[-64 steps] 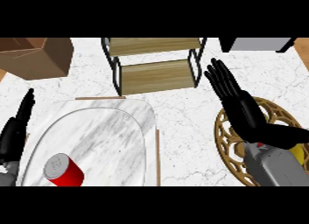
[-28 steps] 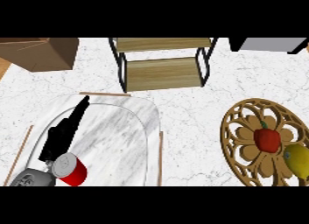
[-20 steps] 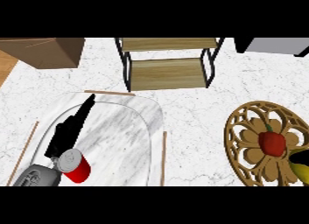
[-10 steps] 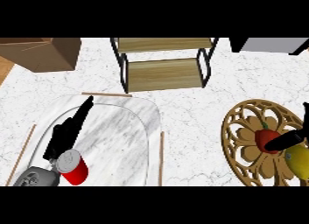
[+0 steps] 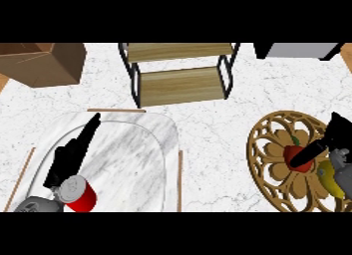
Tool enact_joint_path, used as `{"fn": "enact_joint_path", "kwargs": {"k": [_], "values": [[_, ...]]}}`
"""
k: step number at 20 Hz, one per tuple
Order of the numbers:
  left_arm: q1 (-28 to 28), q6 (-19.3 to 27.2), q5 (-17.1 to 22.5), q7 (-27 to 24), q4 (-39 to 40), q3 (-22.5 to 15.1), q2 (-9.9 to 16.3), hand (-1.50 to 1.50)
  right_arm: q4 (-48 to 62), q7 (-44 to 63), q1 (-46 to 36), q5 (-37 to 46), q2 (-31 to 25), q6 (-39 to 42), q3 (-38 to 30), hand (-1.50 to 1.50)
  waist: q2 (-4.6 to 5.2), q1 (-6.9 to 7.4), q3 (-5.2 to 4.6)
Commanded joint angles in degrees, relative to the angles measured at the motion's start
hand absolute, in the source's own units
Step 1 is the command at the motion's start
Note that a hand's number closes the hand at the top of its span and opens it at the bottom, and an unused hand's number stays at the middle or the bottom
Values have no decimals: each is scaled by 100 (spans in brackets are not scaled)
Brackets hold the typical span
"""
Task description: Pick the bell pepper from the placemat and place it in the tiered shelf
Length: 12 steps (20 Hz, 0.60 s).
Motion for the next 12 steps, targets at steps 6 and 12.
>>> {"fn": "enact_joint_path", "kwargs": {"k": [6,12], "values": [[300,-84,15,-48,121,44,-20,0,724,1362,-308,426,767,303,103,-150,38,-82,-8],[90,-209,113,243,71,151,8,0,895,1361,-387,584,999,530,3,-150,31,-150,-5]]}}
